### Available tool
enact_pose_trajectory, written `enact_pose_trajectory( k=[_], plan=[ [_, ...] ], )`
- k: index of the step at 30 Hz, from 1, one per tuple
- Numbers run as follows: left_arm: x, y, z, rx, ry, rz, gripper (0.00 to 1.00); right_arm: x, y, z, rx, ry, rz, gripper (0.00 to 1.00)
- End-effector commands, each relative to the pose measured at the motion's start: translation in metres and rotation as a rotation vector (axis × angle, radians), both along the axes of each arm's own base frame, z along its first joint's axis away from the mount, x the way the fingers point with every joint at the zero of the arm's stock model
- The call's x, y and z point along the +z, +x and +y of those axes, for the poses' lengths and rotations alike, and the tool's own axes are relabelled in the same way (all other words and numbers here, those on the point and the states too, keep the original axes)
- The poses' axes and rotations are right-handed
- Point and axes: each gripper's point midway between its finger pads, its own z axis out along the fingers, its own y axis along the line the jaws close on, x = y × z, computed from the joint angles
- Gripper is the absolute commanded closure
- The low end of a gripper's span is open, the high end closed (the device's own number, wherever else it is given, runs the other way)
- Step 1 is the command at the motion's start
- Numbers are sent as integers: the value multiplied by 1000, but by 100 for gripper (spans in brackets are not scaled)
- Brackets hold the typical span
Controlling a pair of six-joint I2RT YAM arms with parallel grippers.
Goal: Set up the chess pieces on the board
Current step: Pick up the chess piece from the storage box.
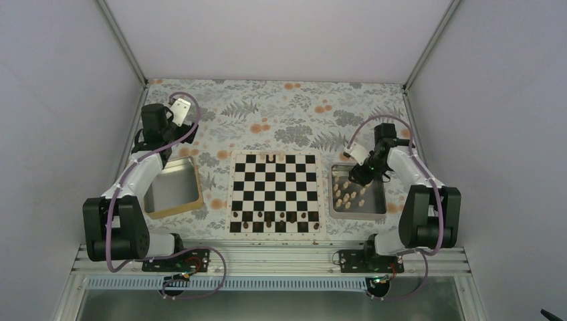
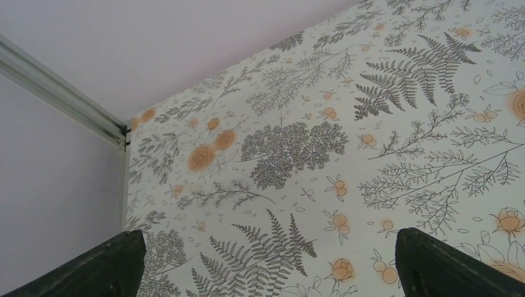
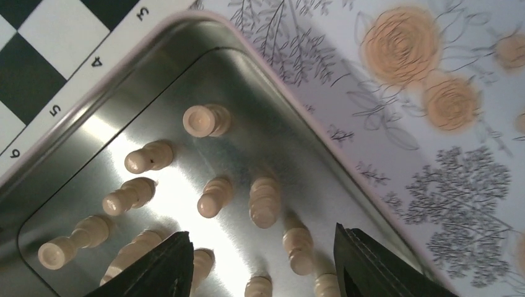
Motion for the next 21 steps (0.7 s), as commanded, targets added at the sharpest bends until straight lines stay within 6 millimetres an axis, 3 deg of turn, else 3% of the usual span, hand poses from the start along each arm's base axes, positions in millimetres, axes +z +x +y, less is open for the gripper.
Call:
enact_pose_trajectory(
  k=[1,10,17,21],
  plan=[
    [0,2,-1,-15,2,-2,0,-11,-4,5,8,31,29,41],
    [-3,3,1,-6,7,2,0,-26,3,8,1,45,41,45],
    [-6,4,1,-7,8,8,0,-34,6,9,-10,49,48,56],
    [-9,5,1,-7,8,15,0,-36,7,8,-15,42,49,69]
  ],
)
